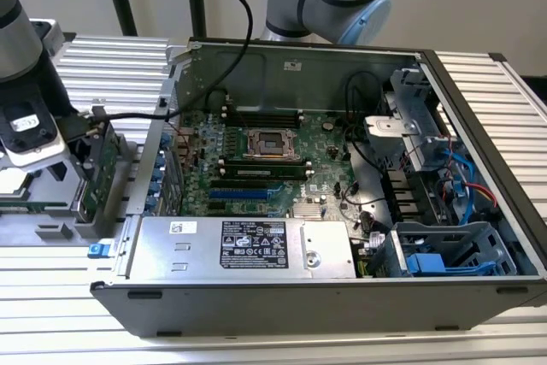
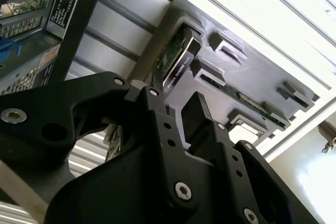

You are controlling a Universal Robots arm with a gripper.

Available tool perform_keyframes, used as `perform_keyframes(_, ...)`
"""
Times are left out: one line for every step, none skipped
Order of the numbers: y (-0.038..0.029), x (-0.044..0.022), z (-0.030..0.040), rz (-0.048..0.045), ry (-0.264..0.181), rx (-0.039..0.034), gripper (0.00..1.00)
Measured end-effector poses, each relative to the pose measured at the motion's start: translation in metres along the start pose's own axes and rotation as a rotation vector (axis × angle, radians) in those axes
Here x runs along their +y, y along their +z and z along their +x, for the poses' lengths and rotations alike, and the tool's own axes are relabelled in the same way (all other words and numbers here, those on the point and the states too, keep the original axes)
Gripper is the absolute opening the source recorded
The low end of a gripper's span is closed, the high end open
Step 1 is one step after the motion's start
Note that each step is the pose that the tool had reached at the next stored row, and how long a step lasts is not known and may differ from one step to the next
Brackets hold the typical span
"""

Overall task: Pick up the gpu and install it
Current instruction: 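Pick up the gpu and move the gpu toward the slot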

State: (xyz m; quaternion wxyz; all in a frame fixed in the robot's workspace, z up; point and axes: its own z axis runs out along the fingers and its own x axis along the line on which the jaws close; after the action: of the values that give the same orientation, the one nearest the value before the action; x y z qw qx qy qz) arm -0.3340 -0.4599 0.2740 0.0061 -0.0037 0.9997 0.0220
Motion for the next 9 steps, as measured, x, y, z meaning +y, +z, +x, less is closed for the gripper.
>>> perform_keyframes(0.0005, 0.0000, 0.0000, 0.0001, 0.000, 0.0000, 1.00)
perform_keyframes(0.0011, -0.0001, 0.0000, 0.0000, 0.000, -0.0001, 1.00)
perform_keyframes(0.0017, -0.0001, 0.0000, 0.0001, 0.000, 0.0000, 1.00)
perform_keyframes(0.0022, -0.0001, 0.0000, 0.0001, 0.000, 0.0000, 1.00)
perform_keyframes(0.0029, -0.0001, 0.0000, 0.0001, 0.000, 0.0000, 1.00)
perform_keyframes(0.0033, -0.0001, 0.0000, 0.0001, 0.000, 0.0000, 1.00)
perform_keyframes(0.0039, -0.0002, 0.0000, 0.0001, 0.000, 0.0000, 1.00)
perform_keyframes(0.0045, -0.0002, 0.0001, 0.0001, 0.000, 0.0000, 1.00)
perform_keyframes(0.0051, -0.0002, 0.0001, 0.0001, 0.000, 0.0000, 1.00)
